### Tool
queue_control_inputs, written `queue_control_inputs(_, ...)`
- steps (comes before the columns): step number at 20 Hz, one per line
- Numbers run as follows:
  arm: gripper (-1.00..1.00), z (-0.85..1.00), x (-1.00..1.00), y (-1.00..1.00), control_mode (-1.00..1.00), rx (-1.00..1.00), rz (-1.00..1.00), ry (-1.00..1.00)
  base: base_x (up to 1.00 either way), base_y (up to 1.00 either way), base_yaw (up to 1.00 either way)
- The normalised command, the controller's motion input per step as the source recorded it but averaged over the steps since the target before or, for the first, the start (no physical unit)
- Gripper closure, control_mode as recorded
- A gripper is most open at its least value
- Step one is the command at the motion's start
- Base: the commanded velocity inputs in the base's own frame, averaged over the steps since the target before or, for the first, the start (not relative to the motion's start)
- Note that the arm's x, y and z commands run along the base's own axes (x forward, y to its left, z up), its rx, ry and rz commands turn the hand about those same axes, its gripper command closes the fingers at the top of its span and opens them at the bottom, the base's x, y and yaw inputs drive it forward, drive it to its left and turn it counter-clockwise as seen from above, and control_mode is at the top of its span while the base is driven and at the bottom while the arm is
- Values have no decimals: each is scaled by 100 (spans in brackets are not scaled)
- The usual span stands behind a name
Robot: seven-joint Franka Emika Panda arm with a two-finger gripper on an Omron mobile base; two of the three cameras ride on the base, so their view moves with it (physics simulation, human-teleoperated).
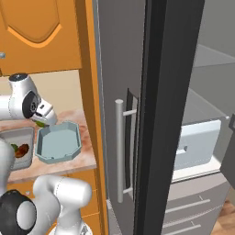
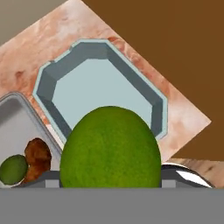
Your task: Place one lime and one chicken drumstick in each tupperware on the nearby counter, to pack two identical lunches.
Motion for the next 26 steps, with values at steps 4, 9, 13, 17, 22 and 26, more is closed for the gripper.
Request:
queue_control_inputs(4, 100, -95, 96, 13, -100, 0, 9, 11, 0, 0, 0)
queue_control_inputs(9, 100, -66, 57, 30, -100, 2, 8, 16, 0, 0, 0)
queue_control_inputs(13, 100, -67, 32, 26, -100, 0, 2, 21, 0, 0, 0)
queue_control_inputs(17, 100, -57, 36, 12, -100, -8, 0, 20, 0, 0, 0)
queue_control_inputs(22, -100, -37, 54, 0, -100, -18, 0, 5, 0, 0, 0)
queue_control_inputs(26, -100, 0, 3, 0, -100, 0, 0, 1, 0, 0, 0)
